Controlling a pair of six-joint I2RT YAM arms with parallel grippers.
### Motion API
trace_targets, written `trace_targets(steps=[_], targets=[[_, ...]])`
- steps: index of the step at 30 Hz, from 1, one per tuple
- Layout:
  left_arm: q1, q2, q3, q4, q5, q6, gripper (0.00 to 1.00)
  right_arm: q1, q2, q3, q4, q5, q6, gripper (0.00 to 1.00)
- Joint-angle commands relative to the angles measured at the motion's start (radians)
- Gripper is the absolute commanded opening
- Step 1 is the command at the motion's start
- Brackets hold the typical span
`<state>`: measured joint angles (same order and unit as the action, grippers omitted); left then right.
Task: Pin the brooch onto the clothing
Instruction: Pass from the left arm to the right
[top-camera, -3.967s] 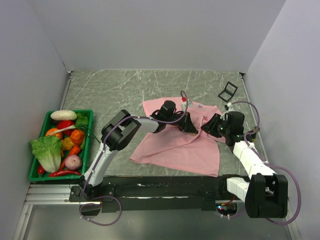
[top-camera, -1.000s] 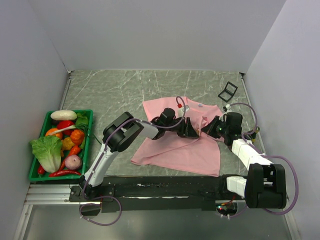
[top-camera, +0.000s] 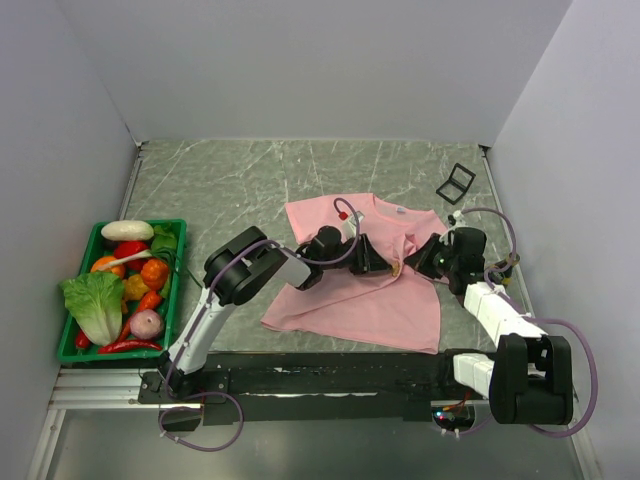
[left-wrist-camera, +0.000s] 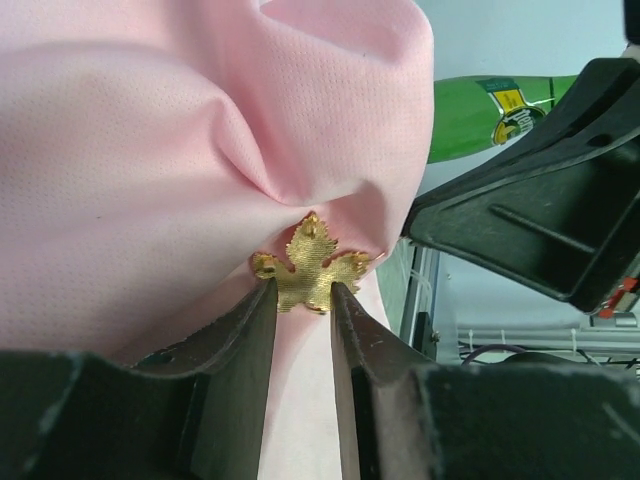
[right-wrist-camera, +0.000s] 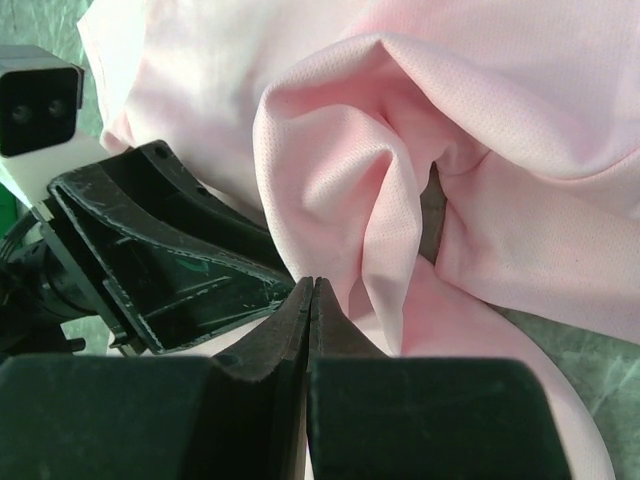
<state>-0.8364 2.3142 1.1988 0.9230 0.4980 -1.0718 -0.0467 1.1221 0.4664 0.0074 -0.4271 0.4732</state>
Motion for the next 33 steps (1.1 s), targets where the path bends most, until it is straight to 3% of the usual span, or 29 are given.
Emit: trace_targets(steps=[1, 13, 20, 24, 33], targets=[[-0.009, -0.041, 0.016, 0.054, -0.006, -0.017, 0.33, -0.005, -0.008, -0.012, 0.019, 0.011, -0.018, 0.0], [-0.012, -0.064, 0.002, -0.052, -0.021, 0.067, 0.59, -0.004, -0.024, -0.006, -0.073, 0.172, -0.013, 0.0], [-0.029, -0.024, 0.104, -0.225, -0.015, 0.176, 0.61, -0.002, -0.031, 0.001, -0.095, 0.143, -0.053, 0.0], [-0.03, 0.01, 0.122, -0.199, 0.017, 0.17, 0.56, -0.004, -0.018, 0.006, -0.084, 0.103, -0.064, 0.0], [-0.043, 0.028, 0.15, -0.243, 0.014, 0.205, 0.46, 0.005, -0.008, 0.012, -0.084, 0.074, -0.07, 0.22]])
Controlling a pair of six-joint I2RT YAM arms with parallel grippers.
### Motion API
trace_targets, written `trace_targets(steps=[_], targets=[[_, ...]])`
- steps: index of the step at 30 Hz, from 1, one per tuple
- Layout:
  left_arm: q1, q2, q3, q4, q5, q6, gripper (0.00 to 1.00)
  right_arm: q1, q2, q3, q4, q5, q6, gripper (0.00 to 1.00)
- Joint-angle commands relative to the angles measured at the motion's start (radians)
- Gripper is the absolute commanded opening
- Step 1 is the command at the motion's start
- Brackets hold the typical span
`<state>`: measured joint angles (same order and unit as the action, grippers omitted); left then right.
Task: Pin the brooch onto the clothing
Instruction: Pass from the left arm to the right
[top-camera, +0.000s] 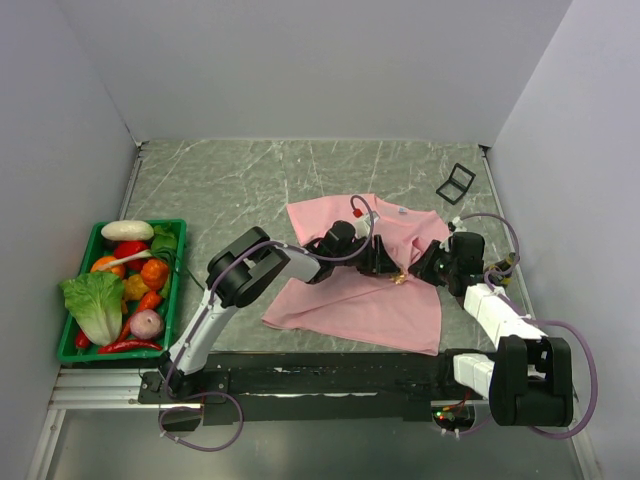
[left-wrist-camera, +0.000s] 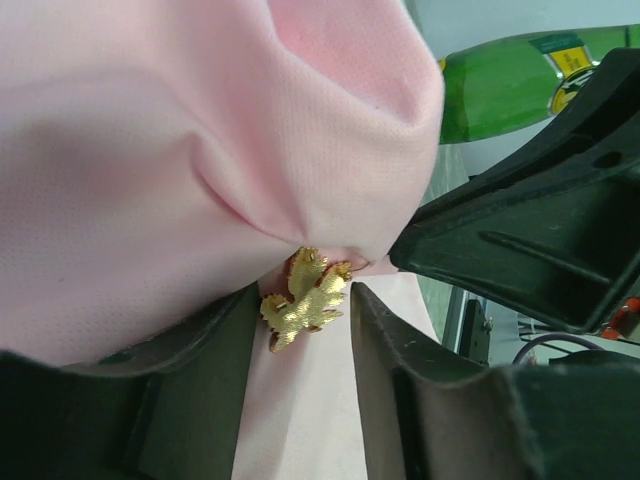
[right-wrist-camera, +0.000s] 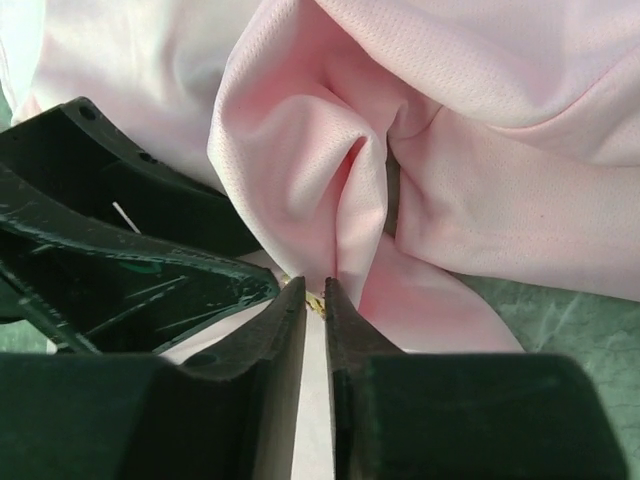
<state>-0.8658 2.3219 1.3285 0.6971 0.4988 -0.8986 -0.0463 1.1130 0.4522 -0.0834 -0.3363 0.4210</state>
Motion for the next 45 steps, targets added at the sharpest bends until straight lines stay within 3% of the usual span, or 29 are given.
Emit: trace_targets(steps=[1, 5, 20, 31, 36, 41, 45], targets=[[-0.013, 0.018, 0.017, -0.016, 0.012, 0.032, 0.44, 0.006, 0.008, 0.029, 0.004, -0.017, -0.021, 0.25], [-0.013, 0.013, 0.015, -0.016, 0.017, 0.035, 0.37, 0.017, 0.021, 0.032, 0.004, -0.006, -0.019, 0.31], [-0.013, 0.013, 0.031, -0.016, 0.03, 0.036, 0.37, 0.042, 0.1, 0.082, -0.012, 0.046, -0.028, 0.32], [-0.015, 0.001, 0.032, -0.01, 0.034, 0.038, 0.37, 0.042, 0.173, 0.121, -0.045, 0.091, -0.018, 0.21], [-0.003, -0.025, 0.031, -0.007, 0.032, 0.038, 0.42, 0.042, 0.188, 0.131, -0.047, 0.057, -0.019, 0.0], [0.019, -0.099, -0.034, -0.001, 0.021, 0.047, 0.59, 0.02, 0.203, 0.115, -0.001, -0.027, -0.001, 0.0], [0.027, -0.137, -0.09, 0.021, 0.023, 0.038, 0.61, -0.027, 0.203, 0.091, 0.066, -0.151, 0.048, 0.0]])
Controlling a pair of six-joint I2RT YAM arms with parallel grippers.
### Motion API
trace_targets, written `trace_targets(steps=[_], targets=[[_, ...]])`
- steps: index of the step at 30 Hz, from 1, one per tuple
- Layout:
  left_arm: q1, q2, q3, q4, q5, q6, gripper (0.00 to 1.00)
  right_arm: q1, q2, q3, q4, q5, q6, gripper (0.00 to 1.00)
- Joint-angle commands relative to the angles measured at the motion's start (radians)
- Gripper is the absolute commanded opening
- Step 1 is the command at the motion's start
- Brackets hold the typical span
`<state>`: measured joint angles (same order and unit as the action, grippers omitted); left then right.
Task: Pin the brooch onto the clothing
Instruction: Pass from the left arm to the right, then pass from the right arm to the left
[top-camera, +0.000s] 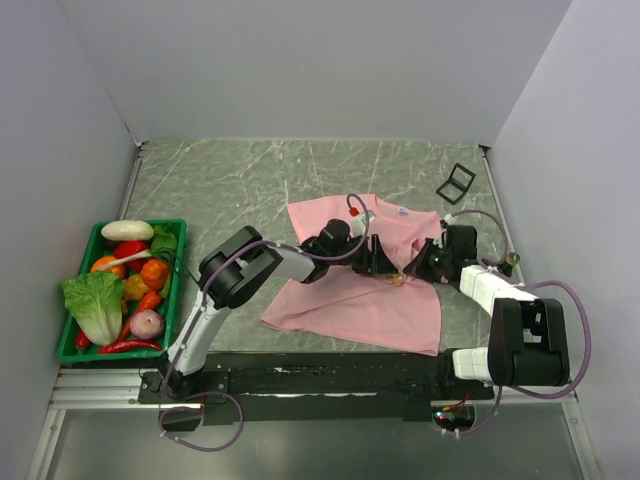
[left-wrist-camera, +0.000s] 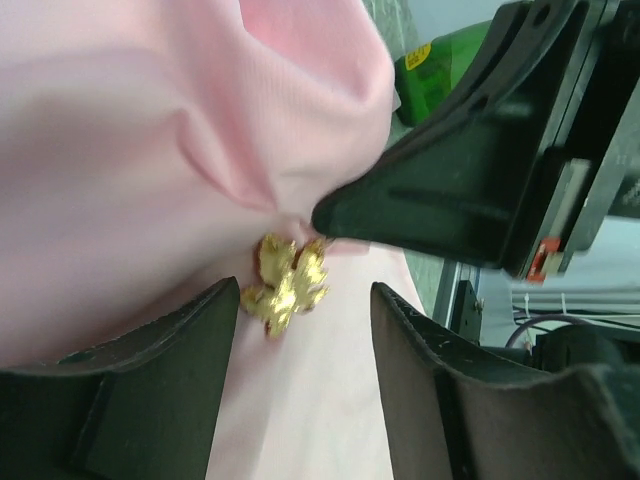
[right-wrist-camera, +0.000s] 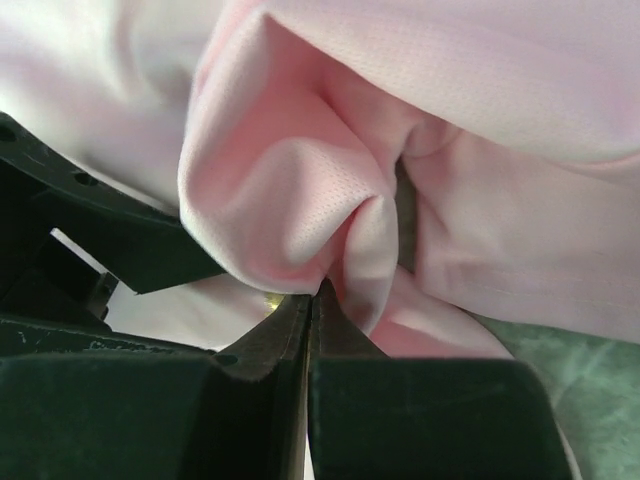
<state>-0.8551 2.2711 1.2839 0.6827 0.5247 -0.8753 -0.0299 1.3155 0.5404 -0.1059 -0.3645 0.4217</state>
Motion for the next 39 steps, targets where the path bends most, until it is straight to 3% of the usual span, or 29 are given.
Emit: trace_targets(steps=[1, 15, 20, 30, 39], targets=[[0.016, -0.096, -0.064, 0.043, -0.003, 0.01, 0.61, -0.051, 0.001, 0.001, 0.098, -0.145, 0.055, 0.0], [0.01, -0.114, -0.138, 0.21, 0.023, -0.143, 0.59, -0.163, -0.024, -0.048, 0.215, -0.401, 0.157, 0.0], [0.008, -0.09, -0.138, 0.288, 0.038, -0.221, 0.58, -0.177, -0.042, -0.062, 0.238, -0.425, 0.175, 0.0], [-0.001, -0.07, -0.112, 0.215, 0.015, -0.226, 0.57, -0.185, -0.094, -0.059, 0.213, -0.429, 0.177, 0.0], [-0.021, -0.035, -0.09, 0.288, 0.037, -0.275, 0.58, -0.186, -0.131, -0.062, 0.198, -0.429, 0.181, 0.0]])
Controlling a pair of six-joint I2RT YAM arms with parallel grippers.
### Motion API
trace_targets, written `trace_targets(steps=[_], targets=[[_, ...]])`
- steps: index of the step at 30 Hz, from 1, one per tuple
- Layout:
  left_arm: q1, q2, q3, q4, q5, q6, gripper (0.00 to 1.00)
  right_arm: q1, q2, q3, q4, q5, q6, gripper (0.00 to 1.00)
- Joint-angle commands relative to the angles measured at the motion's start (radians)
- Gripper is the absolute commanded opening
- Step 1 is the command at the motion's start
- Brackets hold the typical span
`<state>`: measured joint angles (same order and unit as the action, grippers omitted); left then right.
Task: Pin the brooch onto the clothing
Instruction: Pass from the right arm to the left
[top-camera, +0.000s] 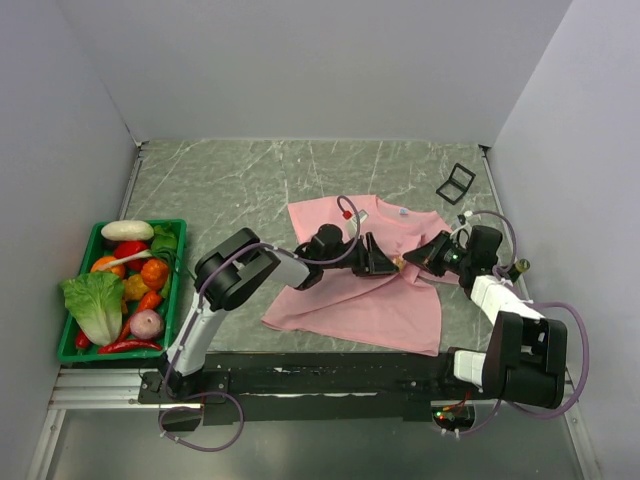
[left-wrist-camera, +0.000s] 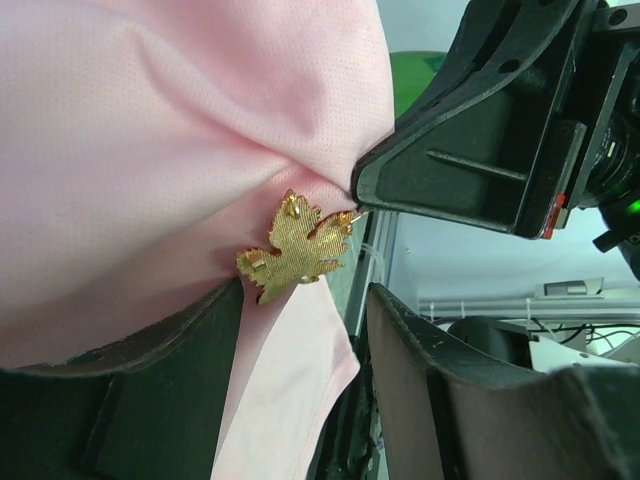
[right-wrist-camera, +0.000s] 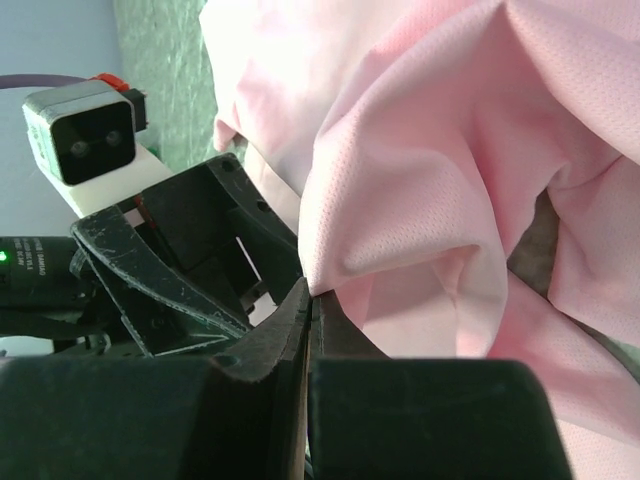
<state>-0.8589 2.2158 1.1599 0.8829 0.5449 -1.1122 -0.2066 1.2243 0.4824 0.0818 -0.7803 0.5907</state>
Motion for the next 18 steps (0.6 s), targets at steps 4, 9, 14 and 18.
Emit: trace_targets(steps=[4, 9, 14, 18], targets=[[-0.023, 0.031, 0.044, 0.113, 0.02, -0.063, 0.58, -0.01, -0.048, -0.014, 0.022, -0.016, 0.024, 0.0], [-0.031, 0.039, 0.028, 0.161, 0.01, -0.084, 0.58, -0.011, -0.063, -0.011, 0.006, -0.011, 0.021, 0.0], [-0.034, 0.039, 0.021, 0.218, 0.003, -0.126, 0.52, -0.011, -0.074, -0.019, -0.002, -0.001, 0.015, 0.0], [-0.037, 0.01, -0.018, 0.243, -0.032, -0.138, 0.49, -0.01, -0.074, -0.022, -0.013, 0.012, 0.003, 0.0]])
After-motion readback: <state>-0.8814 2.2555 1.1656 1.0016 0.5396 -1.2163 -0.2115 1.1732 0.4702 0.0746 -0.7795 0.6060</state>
